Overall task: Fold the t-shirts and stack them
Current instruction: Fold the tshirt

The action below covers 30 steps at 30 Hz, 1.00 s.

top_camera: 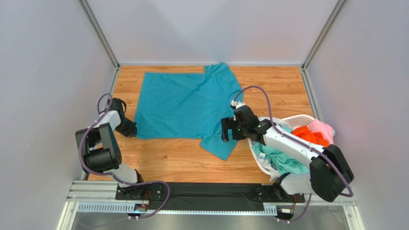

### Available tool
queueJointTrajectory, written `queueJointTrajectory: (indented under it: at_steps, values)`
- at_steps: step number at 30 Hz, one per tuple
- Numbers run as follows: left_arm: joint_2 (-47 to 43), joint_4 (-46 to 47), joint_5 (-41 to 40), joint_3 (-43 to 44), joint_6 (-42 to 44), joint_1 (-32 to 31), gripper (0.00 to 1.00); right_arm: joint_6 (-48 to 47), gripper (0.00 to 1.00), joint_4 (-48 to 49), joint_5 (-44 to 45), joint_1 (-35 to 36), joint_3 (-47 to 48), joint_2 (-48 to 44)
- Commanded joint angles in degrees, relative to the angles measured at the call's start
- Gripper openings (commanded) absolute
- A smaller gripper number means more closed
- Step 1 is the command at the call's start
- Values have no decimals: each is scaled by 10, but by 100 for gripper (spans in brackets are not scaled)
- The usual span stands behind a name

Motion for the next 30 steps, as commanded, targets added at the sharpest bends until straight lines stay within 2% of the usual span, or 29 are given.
queueJointTrajectory:
  at_steps: [1, 2, 5, 12, 15, 19, 22, 25, 28, 30]
  values:
    - [10, -1, 11, -9, -5, 2, 8, -6, 100, 19, -25, 3, 13, 5]
    - [10, -1, 14, -9, -5, 2, 0, -12, 100, 17, -26, 5, 13, 7]
    - [6, -4, 21, -8, -7, 3, 0, -38, 100, 4, -17, 36, 21, 12]
    - [-24, -14, 19, -8, 10, 2, 0, -88, 95, -47, 88, 149, 55, 59]
    - [-33, -16, 18, -10, 13, 2, 0, -85, 91, -48, 76, 170, 64, 98]
    - [-39, -18, 17, -11, 16, 2, 0, -92, 79, -56, 65, 191, 80, 148]
    - [-40, -19, 13, -13, 14, 4, 0, -87, 76, -61, 70, 195, 81, 171]
    - [-40, -21, 13, -16, 14, 3, 0, -81, 57, -63, 61, 197, 72, 182]
    - [-47, -22, 10, -23, 12, 3, 0, -70, 53, -61, 53, 196, 58, 183]
    - [-54, -23, 7, -28, 12, 3, 0, -64, 39, -59, 50, 198, 51, 181]
